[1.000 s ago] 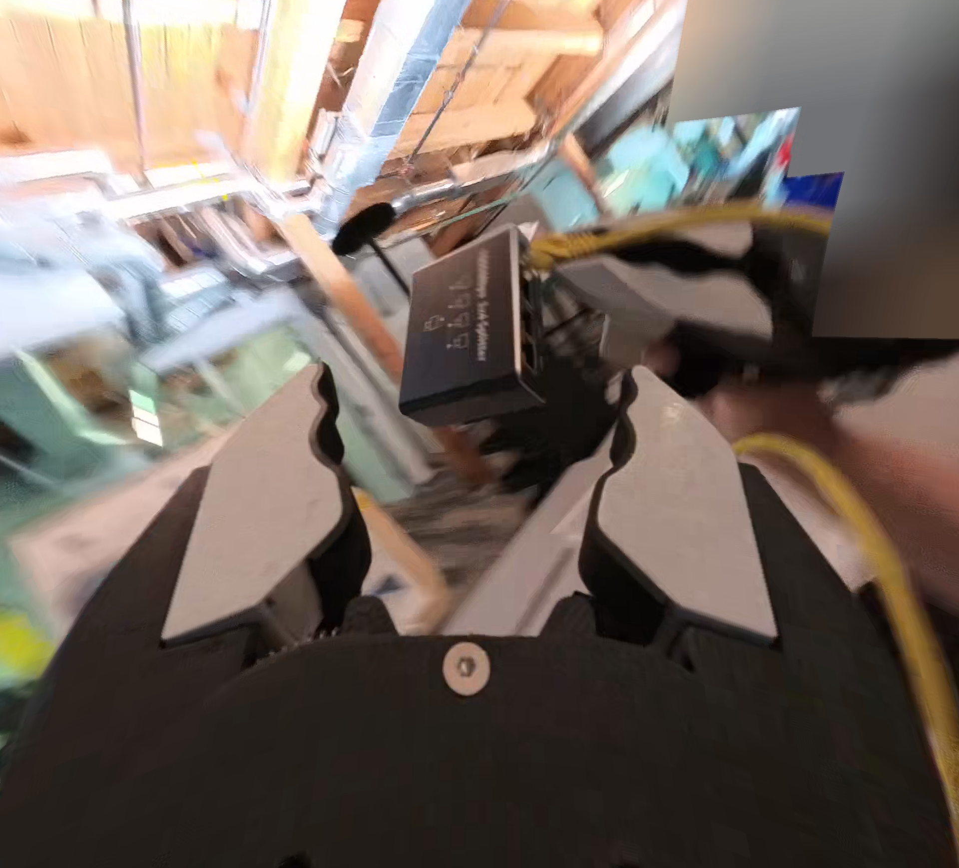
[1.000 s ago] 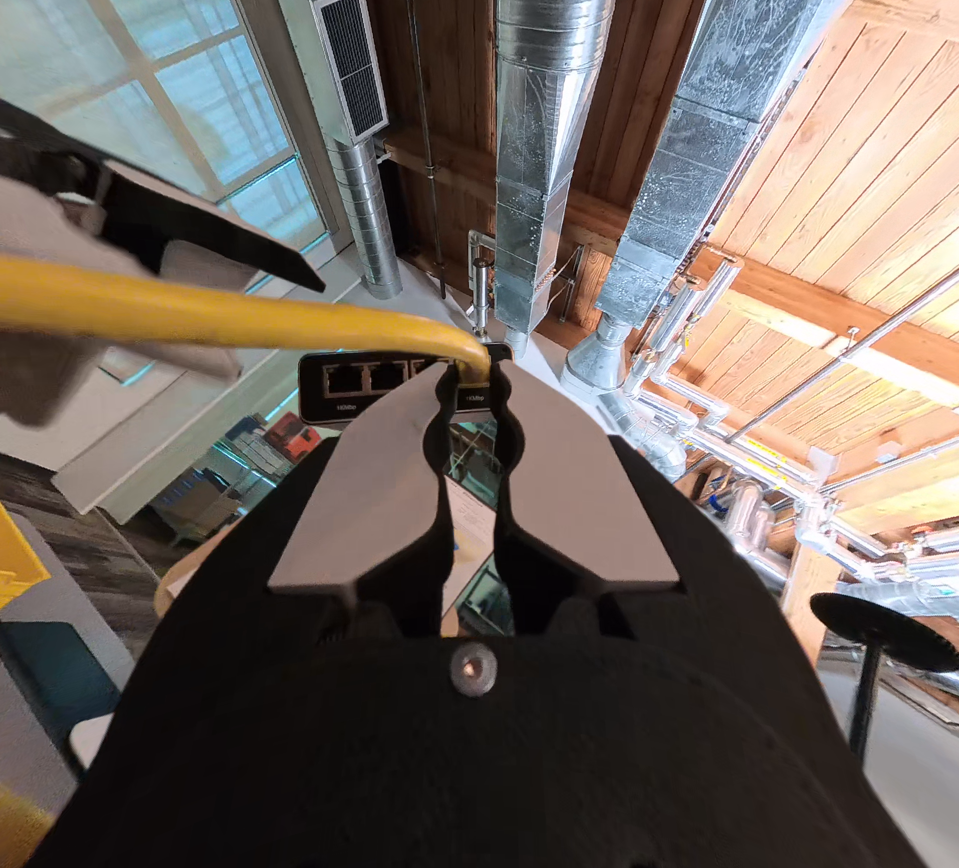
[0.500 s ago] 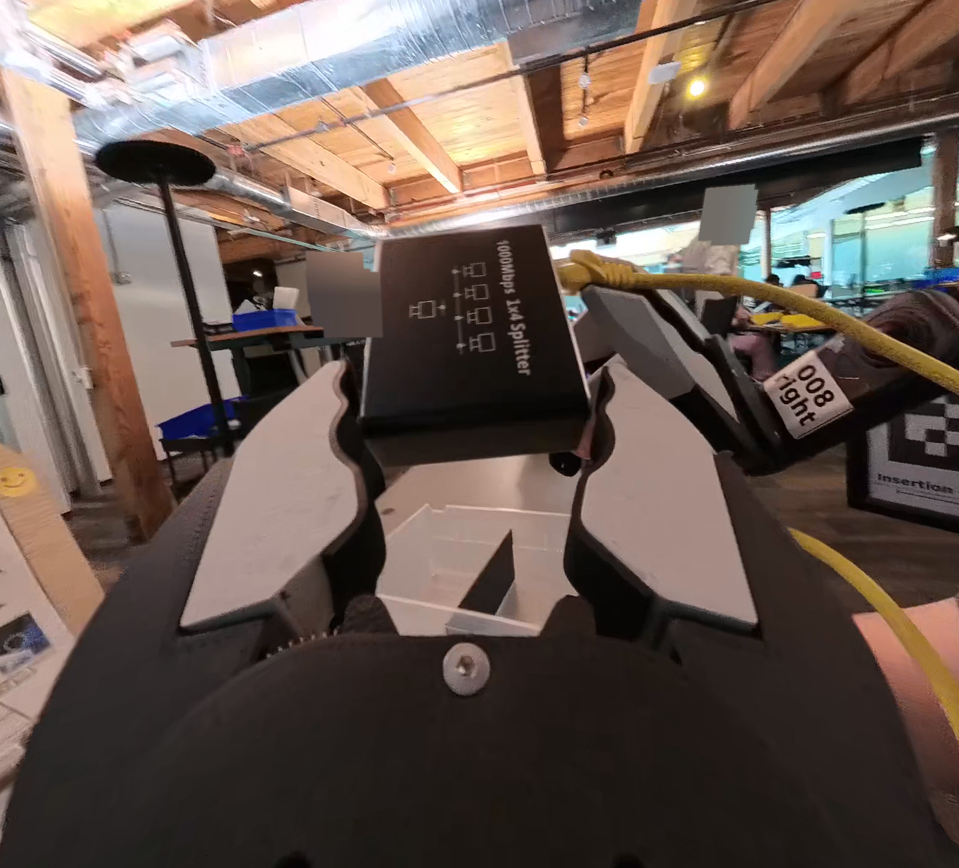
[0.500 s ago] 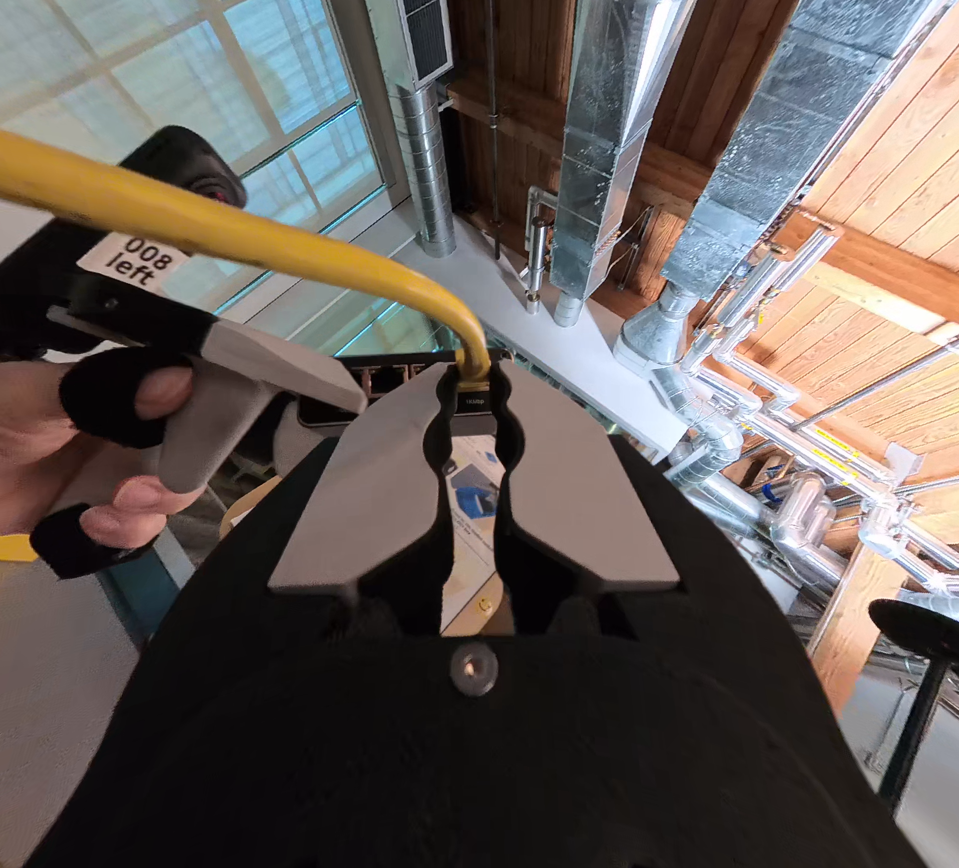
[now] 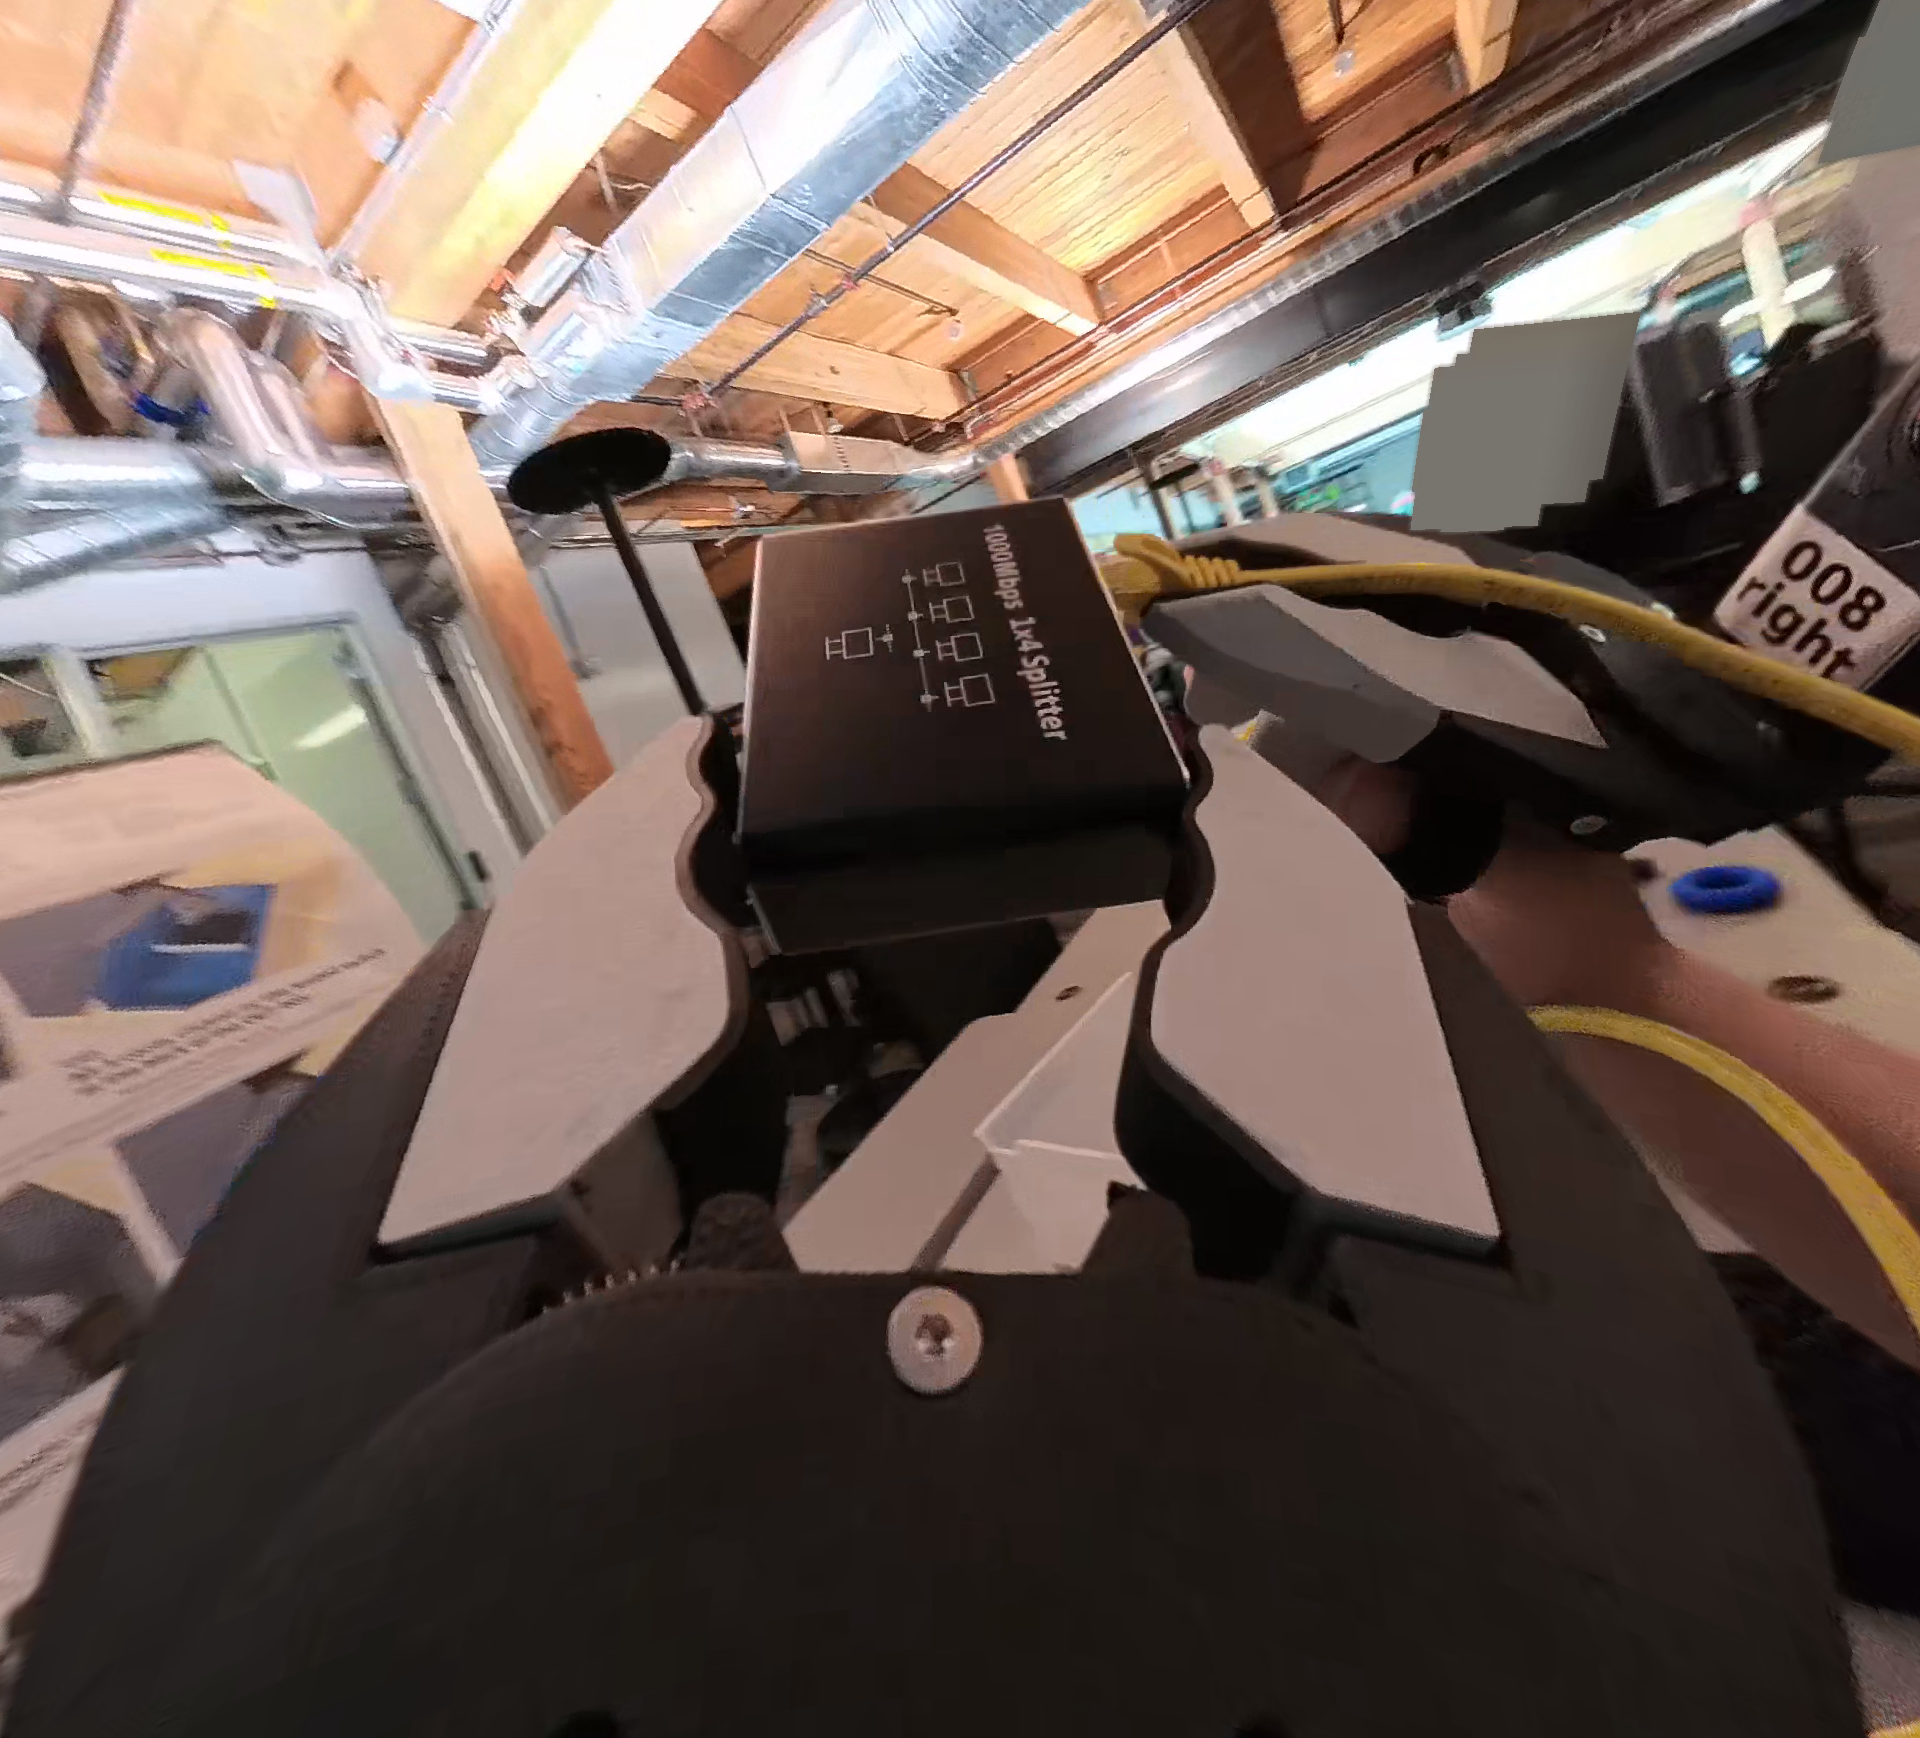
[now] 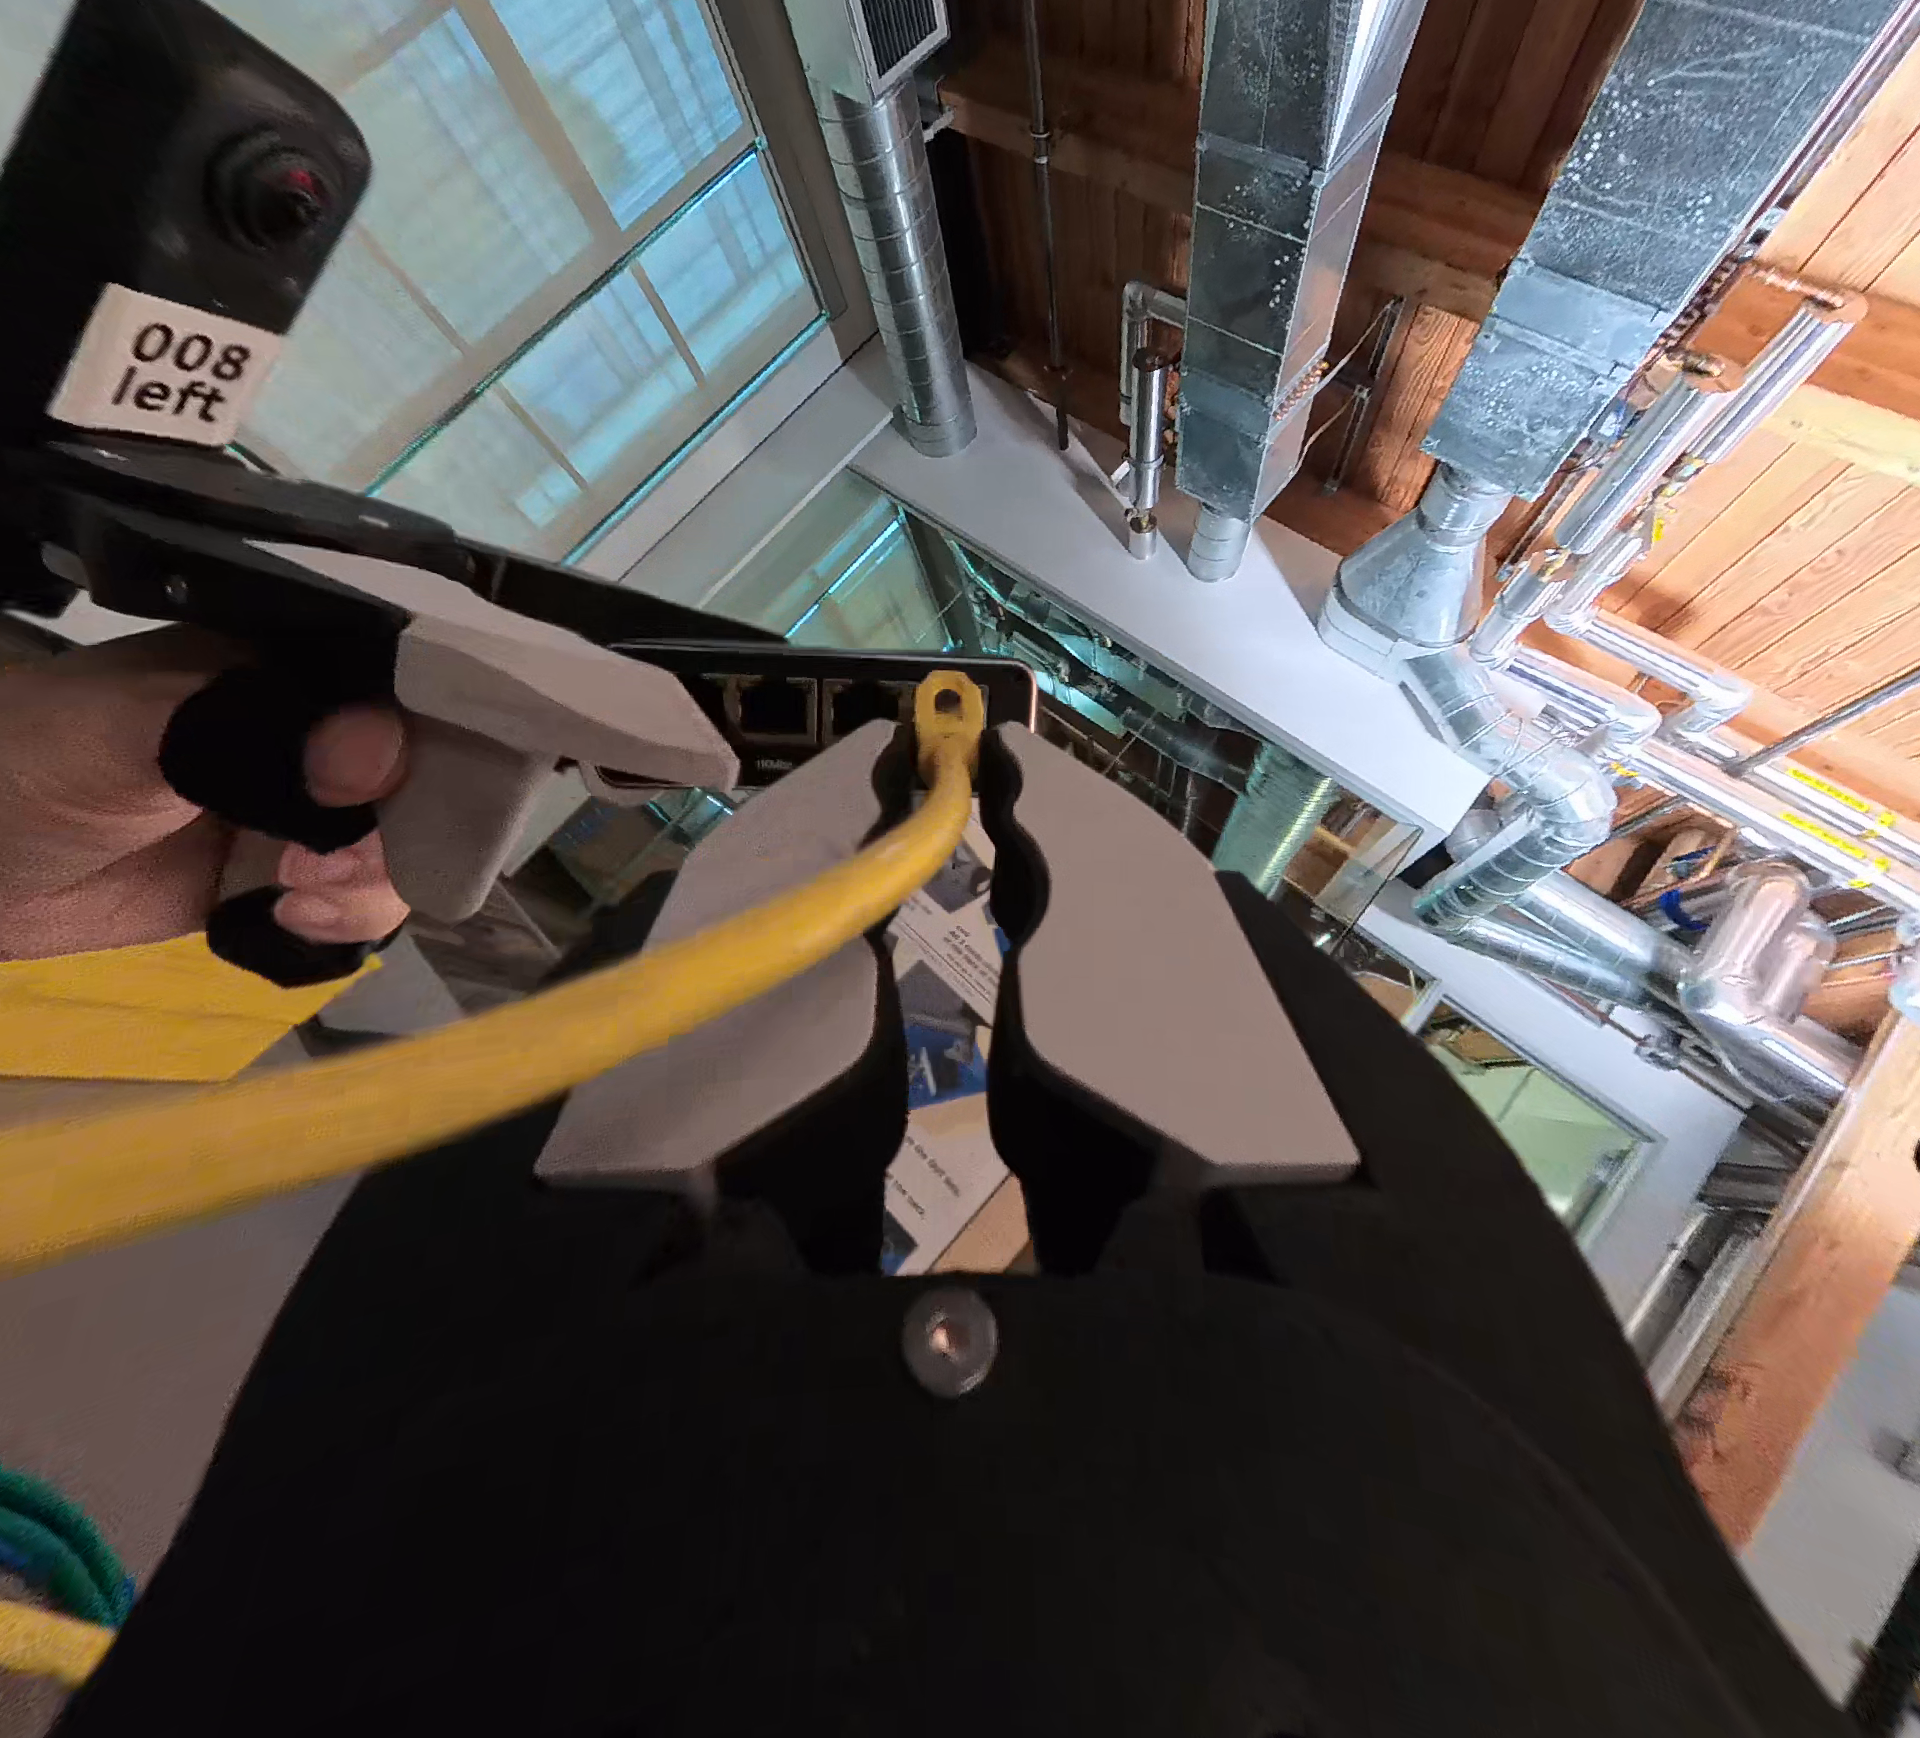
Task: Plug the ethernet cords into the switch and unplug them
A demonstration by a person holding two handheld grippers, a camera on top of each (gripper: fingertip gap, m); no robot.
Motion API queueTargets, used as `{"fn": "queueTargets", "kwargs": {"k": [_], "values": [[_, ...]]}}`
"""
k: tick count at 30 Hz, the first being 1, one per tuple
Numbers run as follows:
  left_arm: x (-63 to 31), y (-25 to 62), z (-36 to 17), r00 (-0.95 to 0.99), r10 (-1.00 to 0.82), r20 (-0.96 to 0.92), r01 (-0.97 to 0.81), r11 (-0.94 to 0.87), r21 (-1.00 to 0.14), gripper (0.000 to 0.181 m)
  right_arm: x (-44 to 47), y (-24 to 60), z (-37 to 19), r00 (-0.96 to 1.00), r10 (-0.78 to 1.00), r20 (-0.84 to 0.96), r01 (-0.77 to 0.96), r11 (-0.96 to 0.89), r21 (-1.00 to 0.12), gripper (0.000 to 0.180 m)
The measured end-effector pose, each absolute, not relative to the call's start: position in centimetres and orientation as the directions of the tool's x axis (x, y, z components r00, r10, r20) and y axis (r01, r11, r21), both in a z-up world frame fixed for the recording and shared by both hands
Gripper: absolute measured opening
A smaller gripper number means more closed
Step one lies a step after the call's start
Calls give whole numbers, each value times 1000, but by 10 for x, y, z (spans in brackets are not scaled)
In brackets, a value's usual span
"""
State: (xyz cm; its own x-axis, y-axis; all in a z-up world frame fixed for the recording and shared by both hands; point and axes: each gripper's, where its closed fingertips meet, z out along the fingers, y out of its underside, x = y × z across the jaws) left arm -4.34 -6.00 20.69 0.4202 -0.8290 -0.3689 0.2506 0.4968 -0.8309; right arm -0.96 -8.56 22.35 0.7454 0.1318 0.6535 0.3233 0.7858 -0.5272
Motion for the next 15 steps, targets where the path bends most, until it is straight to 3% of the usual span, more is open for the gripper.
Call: {"fn": "queueTargets", "kwargs": {"k": [15], "values": [[-49,-65,203,432,-783,-448,157,555,-817,77,-10,-76,216,742,341,577,170,737,-654,12]]}}
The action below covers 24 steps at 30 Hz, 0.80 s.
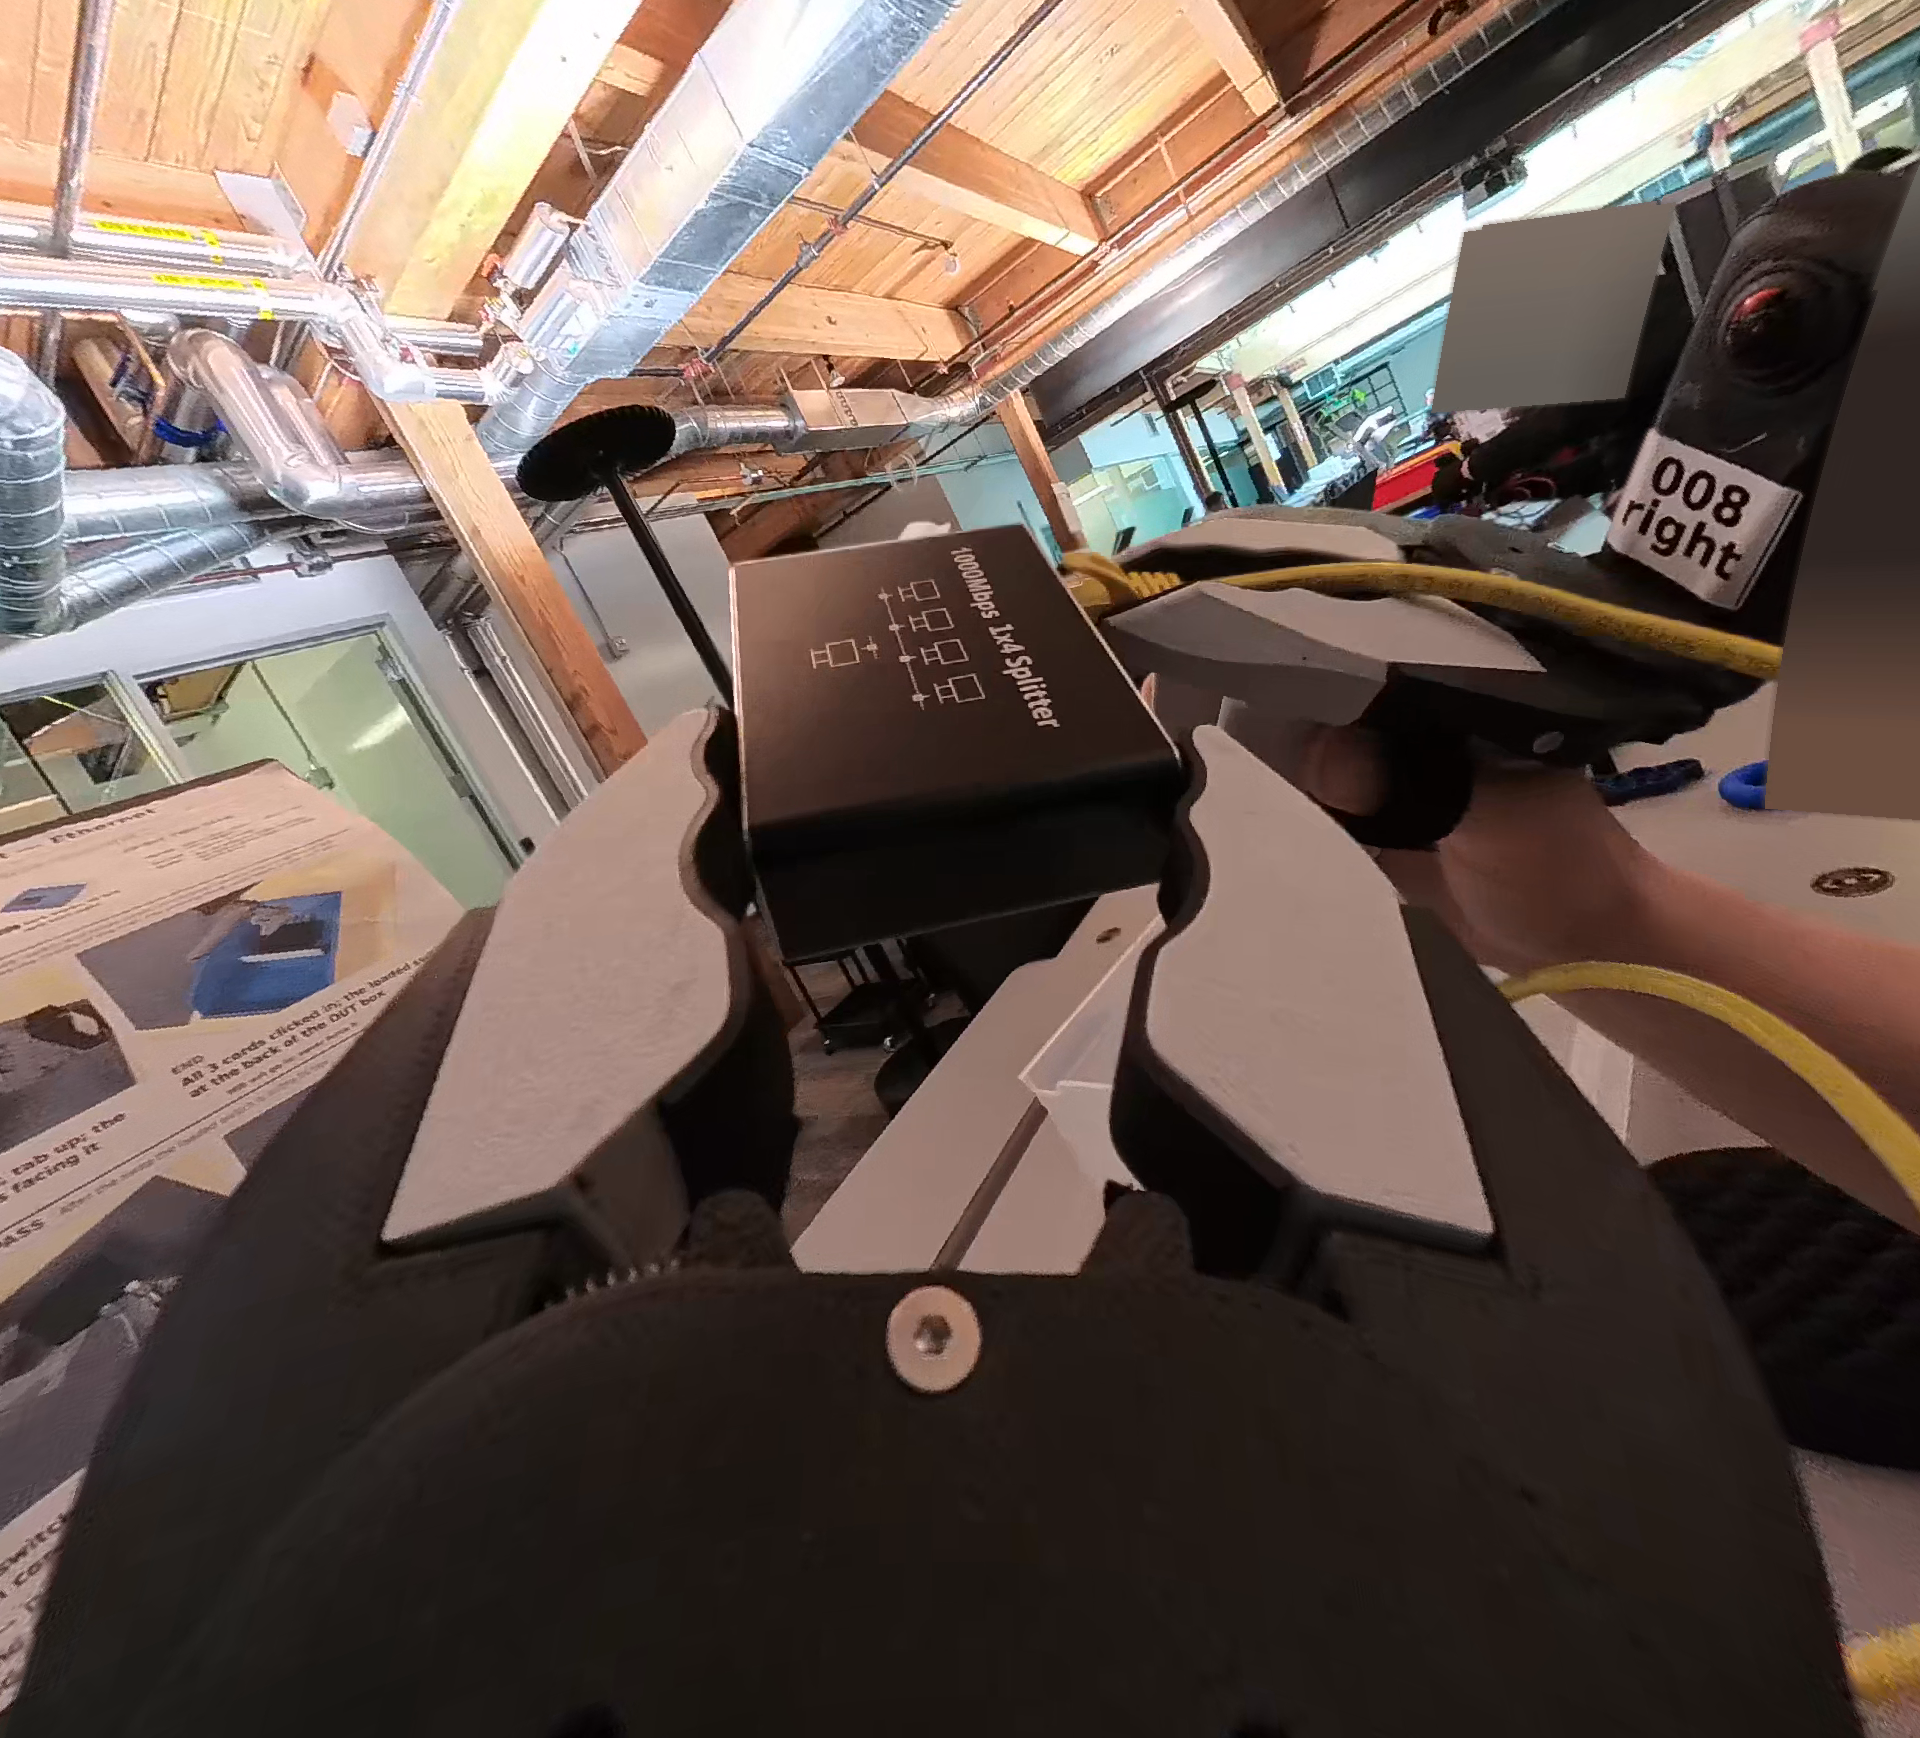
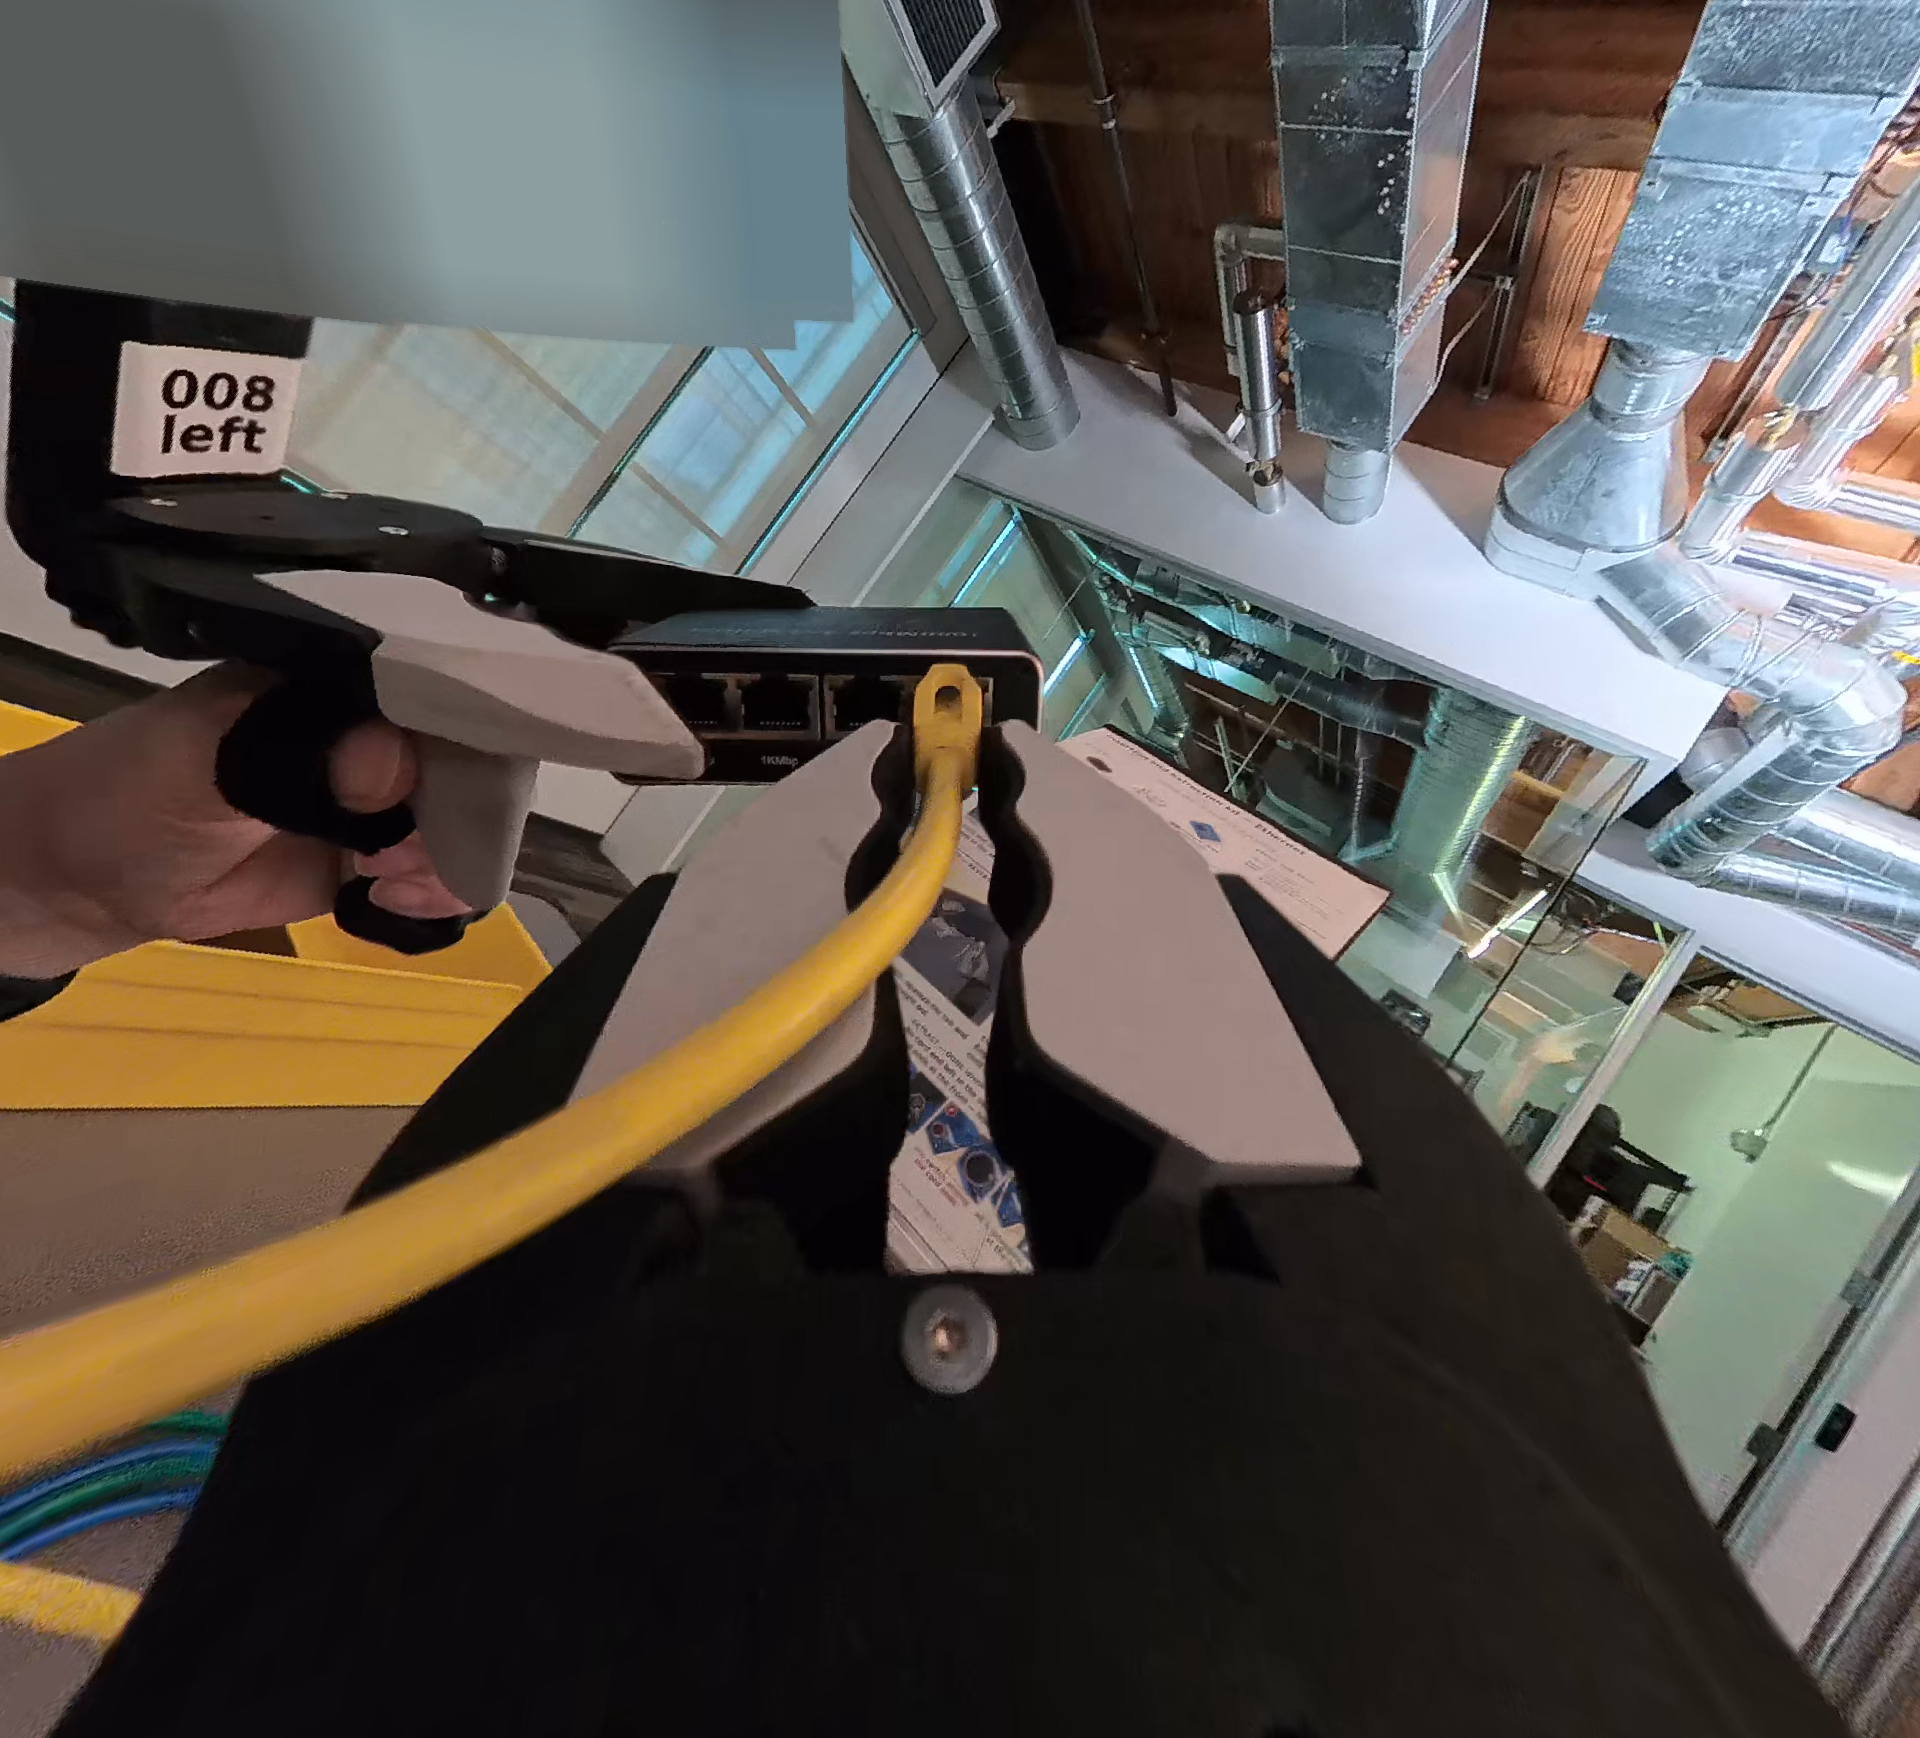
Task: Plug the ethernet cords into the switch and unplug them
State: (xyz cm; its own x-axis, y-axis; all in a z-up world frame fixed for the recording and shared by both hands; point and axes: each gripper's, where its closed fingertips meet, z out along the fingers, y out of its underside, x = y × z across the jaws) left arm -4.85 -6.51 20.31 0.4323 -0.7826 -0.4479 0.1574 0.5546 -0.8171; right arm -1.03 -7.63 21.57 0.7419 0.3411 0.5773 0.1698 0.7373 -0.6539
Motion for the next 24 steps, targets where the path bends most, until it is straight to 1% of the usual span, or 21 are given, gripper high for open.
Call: {"fn": "queueTargets", "kwargs": {"k": [9,14,16,18,24], "values": [[-50,-59,200,466,-737,-489,72,583,-809,77,-13,-65,210,737,397,547,165,679,-715,12],[-49,-29,180,477,-779,-406,-42,442,-896,78,-12,-39,197,759,456,464,148,573,-806,12],[-50,-22,171,470,-805,-362,-61,379,-923,78,-14,-35,194,776,434,458,144,585,-798,12],[-53,-17,164,458,-820,-344,-86,345,-935,78,-17,-30,188,767,401,501,201,592,-781,12],[-40,-2,140,403,-862,-307,-125,280,-952,80,-13,-18,177,722,402,563,301,551,-779,12]]}}
